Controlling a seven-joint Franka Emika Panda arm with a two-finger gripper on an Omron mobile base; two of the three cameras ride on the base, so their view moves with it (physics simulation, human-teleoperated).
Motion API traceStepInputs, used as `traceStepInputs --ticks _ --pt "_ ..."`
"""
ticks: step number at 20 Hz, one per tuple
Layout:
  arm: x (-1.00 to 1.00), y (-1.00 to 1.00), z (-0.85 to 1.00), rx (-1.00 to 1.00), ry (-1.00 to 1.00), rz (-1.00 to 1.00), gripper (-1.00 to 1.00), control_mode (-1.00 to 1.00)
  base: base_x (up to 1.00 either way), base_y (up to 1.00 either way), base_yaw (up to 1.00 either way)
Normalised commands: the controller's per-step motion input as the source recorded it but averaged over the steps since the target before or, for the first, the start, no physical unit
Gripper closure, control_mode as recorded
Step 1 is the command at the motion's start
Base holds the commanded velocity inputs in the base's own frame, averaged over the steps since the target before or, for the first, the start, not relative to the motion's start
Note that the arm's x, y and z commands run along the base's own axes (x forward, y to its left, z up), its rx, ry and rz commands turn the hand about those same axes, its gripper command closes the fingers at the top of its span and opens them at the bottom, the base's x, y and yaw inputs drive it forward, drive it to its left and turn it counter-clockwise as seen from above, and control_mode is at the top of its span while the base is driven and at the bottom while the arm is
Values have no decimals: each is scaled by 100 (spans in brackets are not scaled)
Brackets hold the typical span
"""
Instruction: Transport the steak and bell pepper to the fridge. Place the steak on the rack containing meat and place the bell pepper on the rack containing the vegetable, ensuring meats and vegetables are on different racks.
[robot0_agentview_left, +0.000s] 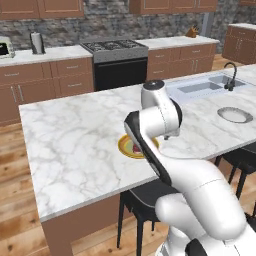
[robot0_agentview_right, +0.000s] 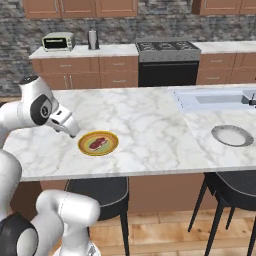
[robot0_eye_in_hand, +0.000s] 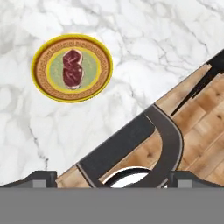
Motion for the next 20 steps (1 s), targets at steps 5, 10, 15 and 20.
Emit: traceStepInputs --ticks 5,10,15,20 --pt "92 -1 -50 4 1 0 -100 -100 0 0 0" --pt "76 -14 -59 1 0 3 -100 -100 0 0 0" --pt "67 -21 -51 5 0 10 -100 -100 0 0 0" --pt "54 -12 -37 9 3 13 -100 -100 0 0 0"
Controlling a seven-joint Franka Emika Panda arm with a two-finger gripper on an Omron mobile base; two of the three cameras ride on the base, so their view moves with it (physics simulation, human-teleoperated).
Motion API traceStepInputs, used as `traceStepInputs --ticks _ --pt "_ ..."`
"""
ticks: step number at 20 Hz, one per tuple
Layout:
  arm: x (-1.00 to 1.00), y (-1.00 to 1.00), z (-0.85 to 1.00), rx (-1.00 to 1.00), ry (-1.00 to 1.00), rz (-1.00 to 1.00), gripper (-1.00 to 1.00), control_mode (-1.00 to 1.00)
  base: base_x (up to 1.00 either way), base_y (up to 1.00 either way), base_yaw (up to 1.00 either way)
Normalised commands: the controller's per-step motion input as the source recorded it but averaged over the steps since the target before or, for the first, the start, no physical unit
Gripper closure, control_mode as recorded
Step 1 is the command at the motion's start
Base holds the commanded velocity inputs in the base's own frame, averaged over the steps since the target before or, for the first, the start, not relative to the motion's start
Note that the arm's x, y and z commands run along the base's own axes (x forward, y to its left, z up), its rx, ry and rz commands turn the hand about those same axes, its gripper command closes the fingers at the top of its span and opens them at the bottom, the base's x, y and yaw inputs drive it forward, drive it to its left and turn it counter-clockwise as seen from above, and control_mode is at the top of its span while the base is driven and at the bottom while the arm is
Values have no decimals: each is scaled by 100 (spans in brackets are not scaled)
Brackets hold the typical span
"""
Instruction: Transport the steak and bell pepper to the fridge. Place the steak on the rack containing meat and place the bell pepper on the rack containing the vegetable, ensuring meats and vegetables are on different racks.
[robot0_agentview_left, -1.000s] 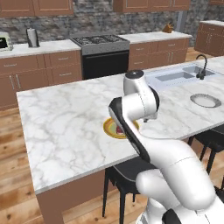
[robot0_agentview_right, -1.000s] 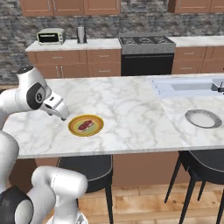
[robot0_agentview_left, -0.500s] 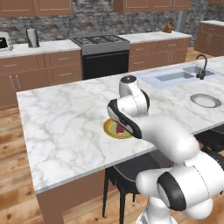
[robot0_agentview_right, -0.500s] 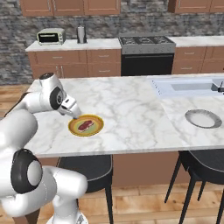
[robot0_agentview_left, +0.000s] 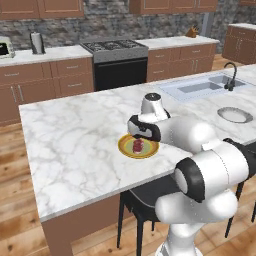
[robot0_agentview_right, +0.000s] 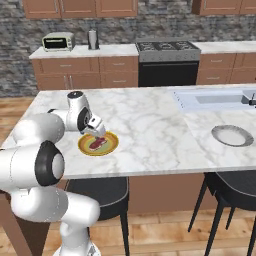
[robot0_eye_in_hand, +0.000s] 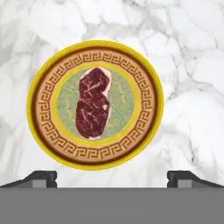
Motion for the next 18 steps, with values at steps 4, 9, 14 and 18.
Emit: traceStepInputs --ticks 4,9,14,18 --pt "37 0 -22 10 10 10 -100 -100 0 0 0" --pt "41 0 -26 2 13 7 -100 -100 0 0 0" --pt "49 9 -23 0 8 0 -100 -100 0 0 0" --pt "51 26 -32 0 6 0 -100 -100 0 0 0"
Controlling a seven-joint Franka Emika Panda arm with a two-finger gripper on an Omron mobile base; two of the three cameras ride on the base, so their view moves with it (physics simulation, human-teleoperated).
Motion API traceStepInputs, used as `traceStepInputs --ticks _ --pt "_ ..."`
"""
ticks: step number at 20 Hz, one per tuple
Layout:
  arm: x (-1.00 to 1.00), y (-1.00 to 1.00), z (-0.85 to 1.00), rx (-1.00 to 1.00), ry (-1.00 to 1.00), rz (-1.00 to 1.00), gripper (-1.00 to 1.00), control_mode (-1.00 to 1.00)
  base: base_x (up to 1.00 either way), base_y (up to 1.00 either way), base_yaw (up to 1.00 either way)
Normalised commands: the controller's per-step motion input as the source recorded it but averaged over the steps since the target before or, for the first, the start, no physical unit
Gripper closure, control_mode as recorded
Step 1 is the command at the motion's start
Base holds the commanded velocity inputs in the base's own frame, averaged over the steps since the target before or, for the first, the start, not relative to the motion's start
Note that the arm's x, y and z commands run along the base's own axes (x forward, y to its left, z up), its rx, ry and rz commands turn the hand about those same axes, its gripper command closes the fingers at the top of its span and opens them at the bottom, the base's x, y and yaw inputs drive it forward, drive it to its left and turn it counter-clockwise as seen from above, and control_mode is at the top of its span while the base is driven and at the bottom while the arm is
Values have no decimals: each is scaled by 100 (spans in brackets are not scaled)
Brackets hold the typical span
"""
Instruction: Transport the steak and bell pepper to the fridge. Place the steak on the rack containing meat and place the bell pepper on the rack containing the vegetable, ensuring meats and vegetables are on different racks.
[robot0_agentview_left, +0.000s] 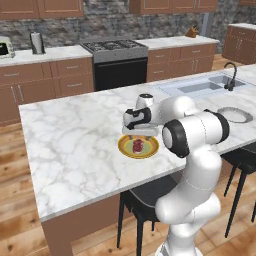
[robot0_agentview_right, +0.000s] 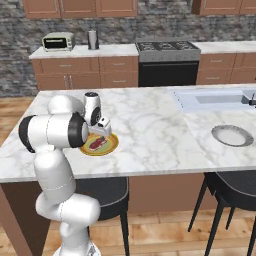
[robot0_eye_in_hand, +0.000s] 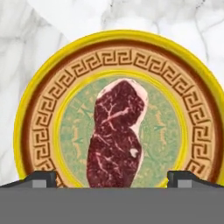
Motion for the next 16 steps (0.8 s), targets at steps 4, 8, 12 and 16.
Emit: traceStepInputs --ticks 4,8,12,16 --pt "42 17 -36 0 6 0 -100 -100 0 0 0" --pt "4 0 -20 0 1 0 -100 -100 0 0 0" --pt "0 0 -7 0 0 0 -100 -100 0 0 0" --pt "-20 -7 0 0 1 -6 -100 -100 0 0 0"
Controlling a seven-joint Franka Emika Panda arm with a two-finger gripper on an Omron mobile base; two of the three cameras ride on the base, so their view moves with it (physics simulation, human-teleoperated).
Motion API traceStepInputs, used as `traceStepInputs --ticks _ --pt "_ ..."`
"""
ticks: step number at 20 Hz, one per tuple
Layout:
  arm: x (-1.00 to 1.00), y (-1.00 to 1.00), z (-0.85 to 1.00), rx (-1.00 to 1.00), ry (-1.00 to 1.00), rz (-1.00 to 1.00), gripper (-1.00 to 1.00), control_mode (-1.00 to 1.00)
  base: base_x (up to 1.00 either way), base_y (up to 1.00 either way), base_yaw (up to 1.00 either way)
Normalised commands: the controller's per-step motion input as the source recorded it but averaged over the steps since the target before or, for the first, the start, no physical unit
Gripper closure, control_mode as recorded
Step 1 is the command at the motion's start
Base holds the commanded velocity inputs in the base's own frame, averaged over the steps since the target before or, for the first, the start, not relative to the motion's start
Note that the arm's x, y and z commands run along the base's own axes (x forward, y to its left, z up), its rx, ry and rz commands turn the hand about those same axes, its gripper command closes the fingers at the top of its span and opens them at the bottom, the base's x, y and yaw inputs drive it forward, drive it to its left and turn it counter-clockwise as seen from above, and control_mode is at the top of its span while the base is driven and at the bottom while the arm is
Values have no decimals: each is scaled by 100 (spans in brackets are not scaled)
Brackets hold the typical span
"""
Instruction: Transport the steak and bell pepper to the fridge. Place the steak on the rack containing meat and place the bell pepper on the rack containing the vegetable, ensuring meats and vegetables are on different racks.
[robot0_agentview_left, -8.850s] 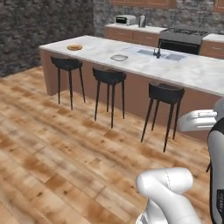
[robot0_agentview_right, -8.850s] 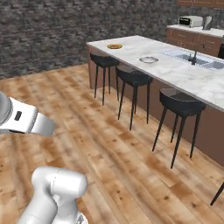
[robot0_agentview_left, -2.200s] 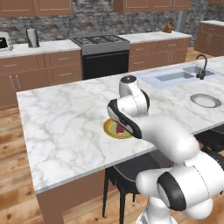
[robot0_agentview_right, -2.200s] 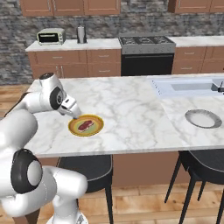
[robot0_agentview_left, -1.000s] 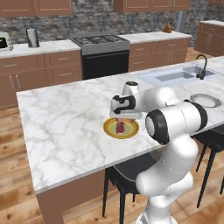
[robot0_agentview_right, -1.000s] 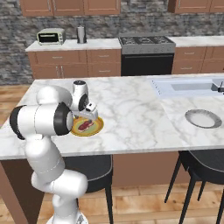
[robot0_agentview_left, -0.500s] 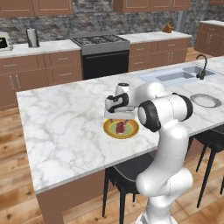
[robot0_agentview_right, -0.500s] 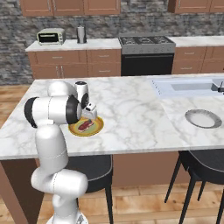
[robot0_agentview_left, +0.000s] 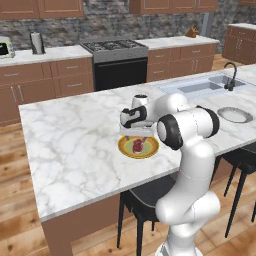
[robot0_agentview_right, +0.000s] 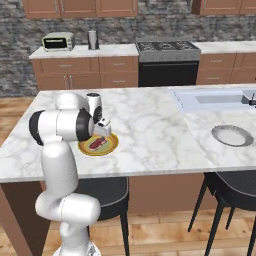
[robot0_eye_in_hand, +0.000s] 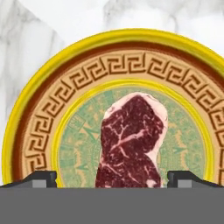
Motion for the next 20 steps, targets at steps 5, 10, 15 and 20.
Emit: traceStepInputs --ticks 5,10,15,20 --pt "-24 -12 0 0 0 -9 -100 -100 0 0 0" --pt "-7 -1 -4 0 0 -5 -100 -100 0 0 0" --pt "0 -1 -29 0 0 -2 -100 -100 0 0 0" --pt "0 0 -27 0 0 -1 -100 -100 0 0 0"
